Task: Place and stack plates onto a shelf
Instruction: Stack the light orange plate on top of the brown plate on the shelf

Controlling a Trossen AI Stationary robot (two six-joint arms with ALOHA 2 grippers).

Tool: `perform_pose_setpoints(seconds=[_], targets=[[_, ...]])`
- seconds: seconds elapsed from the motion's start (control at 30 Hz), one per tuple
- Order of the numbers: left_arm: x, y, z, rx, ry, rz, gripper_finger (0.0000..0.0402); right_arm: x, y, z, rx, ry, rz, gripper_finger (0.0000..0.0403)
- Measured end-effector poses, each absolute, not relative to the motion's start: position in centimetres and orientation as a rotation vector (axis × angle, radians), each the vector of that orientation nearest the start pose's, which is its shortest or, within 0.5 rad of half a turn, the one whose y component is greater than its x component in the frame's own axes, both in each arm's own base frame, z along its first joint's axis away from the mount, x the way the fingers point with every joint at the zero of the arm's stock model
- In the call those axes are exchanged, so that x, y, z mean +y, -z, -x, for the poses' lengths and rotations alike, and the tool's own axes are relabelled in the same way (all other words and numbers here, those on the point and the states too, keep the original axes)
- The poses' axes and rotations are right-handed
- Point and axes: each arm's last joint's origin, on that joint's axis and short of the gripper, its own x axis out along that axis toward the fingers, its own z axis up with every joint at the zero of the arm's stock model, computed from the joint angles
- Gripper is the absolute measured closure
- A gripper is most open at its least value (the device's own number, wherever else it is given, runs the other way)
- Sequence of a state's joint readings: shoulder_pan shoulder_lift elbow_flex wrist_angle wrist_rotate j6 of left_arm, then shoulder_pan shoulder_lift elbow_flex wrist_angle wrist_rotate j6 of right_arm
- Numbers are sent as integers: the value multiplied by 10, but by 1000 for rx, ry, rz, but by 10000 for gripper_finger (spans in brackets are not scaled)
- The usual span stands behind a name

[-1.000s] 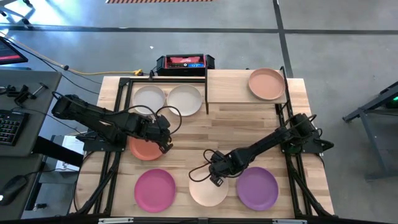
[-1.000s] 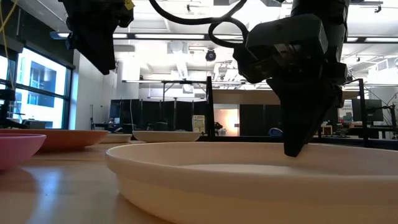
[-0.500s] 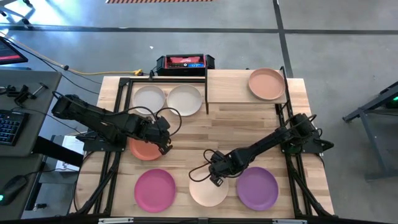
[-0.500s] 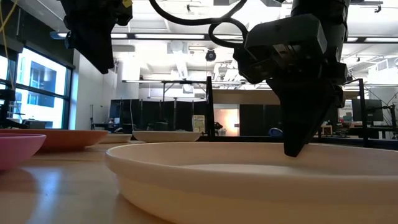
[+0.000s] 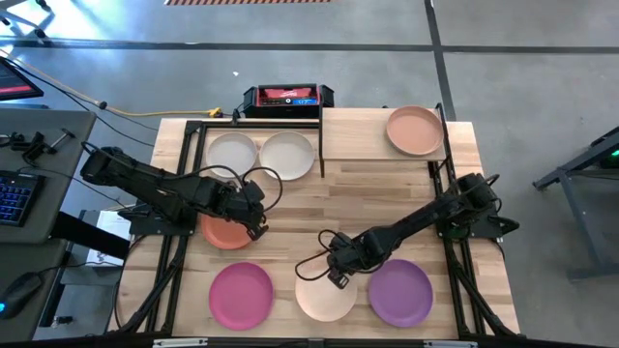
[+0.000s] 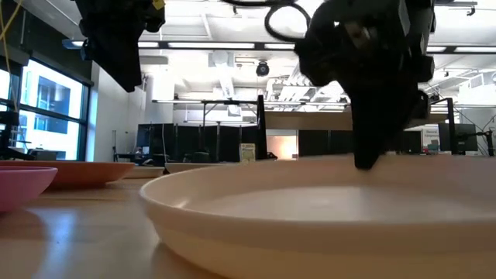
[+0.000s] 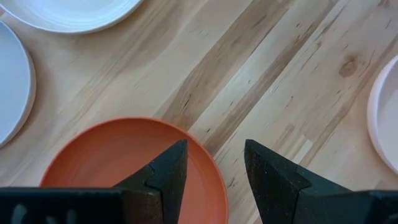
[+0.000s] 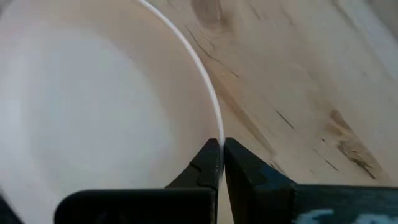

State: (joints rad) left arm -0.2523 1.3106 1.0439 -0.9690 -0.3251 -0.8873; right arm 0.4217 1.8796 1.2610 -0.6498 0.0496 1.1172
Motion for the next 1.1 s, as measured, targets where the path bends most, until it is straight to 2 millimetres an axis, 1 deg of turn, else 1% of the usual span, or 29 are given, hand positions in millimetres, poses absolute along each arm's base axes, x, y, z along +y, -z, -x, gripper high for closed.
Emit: perform_pose_setpoints(seconds=[0.23,0.67,0.9,0.97,1.1], targets=[[-50,-262,-230,1047,-568,429,252,144,-187,-327,1218,379,-676,403],[-50,-262,-230,1050,-564,422,252,142,-198,-322,1202,368,-670,403],[-50,-262,-230,1050,-564,422,252,134,-193,-321,1237,419,-630,403],[-50,-262,-230,1049,-564,422,252,132,-192,-323,1223,427,-605,403],[-50,-262,-230,1049,-564,422,252,126,-185,-325,1248,452,-583,403]])
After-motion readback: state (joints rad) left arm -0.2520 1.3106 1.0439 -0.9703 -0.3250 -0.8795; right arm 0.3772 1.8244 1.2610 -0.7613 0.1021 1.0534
